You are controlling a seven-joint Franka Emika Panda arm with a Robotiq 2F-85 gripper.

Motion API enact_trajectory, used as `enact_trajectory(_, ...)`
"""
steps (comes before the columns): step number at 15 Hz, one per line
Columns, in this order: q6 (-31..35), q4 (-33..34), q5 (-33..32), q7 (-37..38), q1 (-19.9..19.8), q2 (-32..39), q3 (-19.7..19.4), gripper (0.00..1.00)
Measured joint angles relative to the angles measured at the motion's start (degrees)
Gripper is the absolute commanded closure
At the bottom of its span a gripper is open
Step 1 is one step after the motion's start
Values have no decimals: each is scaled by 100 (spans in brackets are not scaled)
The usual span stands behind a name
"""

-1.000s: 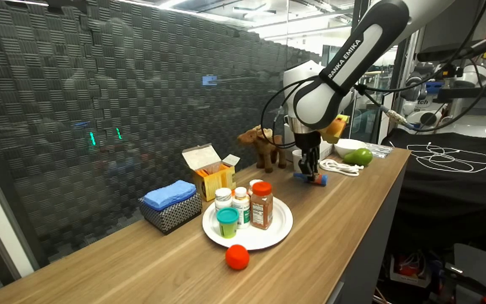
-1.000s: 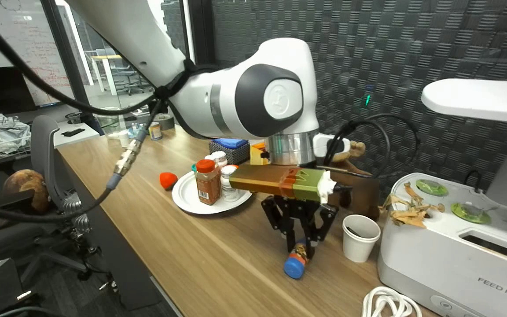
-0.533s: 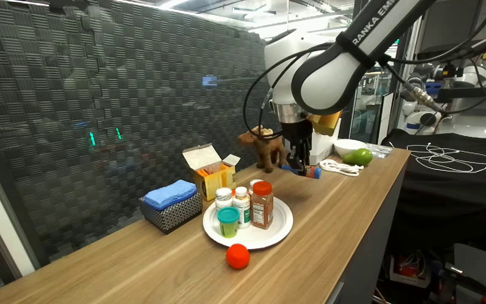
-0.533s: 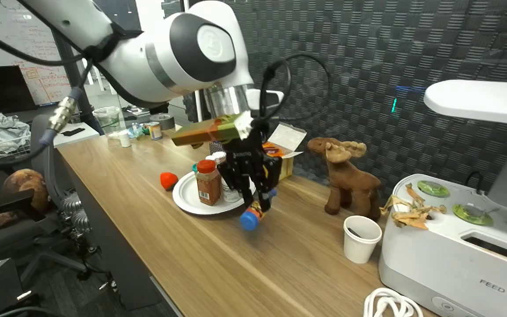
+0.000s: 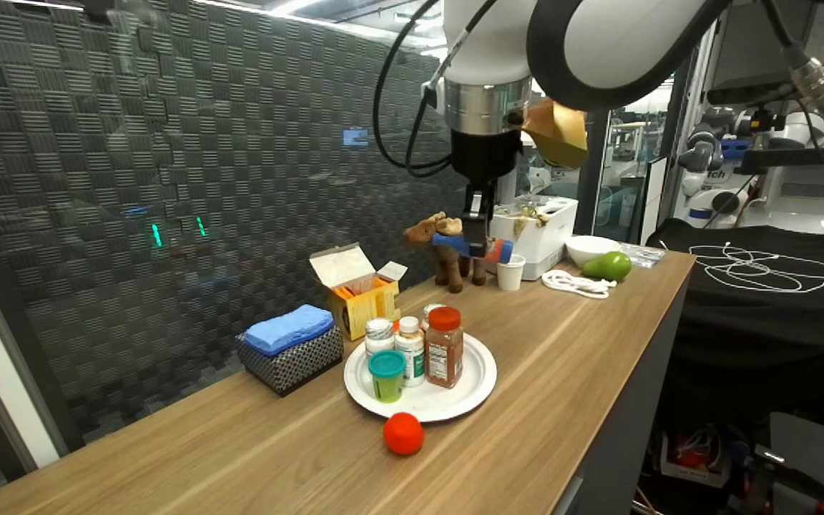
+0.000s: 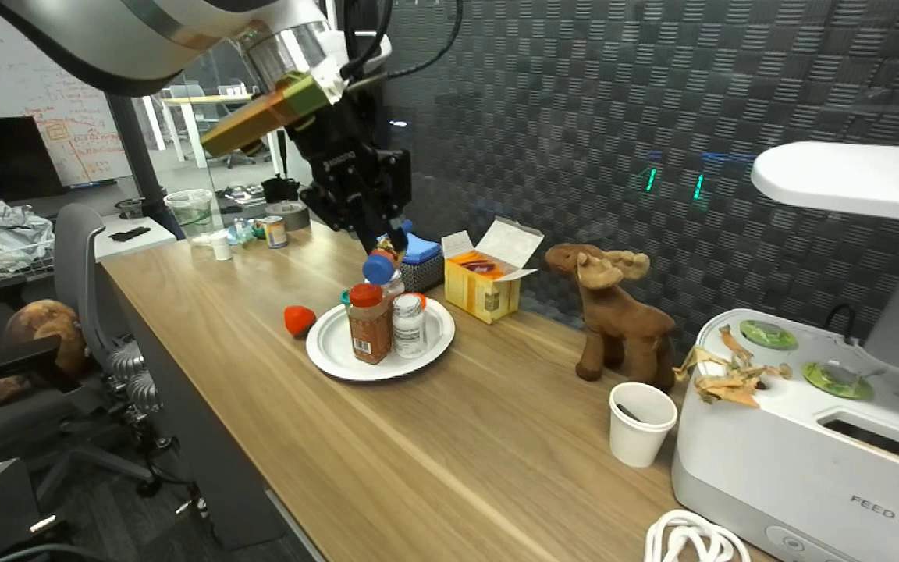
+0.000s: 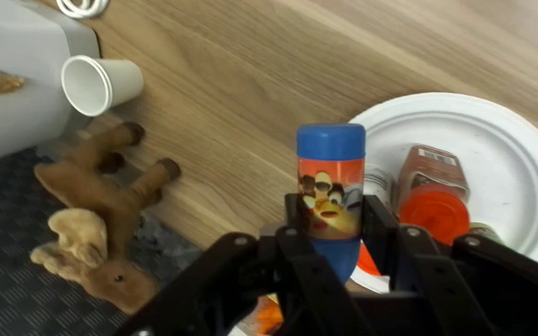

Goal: Pick up all the objects surrounding the white plate and arrange them on the plate

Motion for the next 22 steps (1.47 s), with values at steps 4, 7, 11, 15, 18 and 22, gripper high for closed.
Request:
enact_trajectory(4, 275, -135, 622, -1167, 37, -3, 310, 90)
enact_trajectory(7, 356, -205, 1095, -2081, 106, 101, 497, 90)
enact_trajectory(11, 357, -242, 1431, -2947, 176, 248, 692, 90)
enact_trajectory(15, 368, -259, 1589, -3405, 177, 404, 735, 90)
enact_trajectory(18, 372, -254, 1786, -3621, 119, 559, 728, 90)
enact_trajectory(22, 373, -197, 2180, -3896, -21, 830, 723, 90)
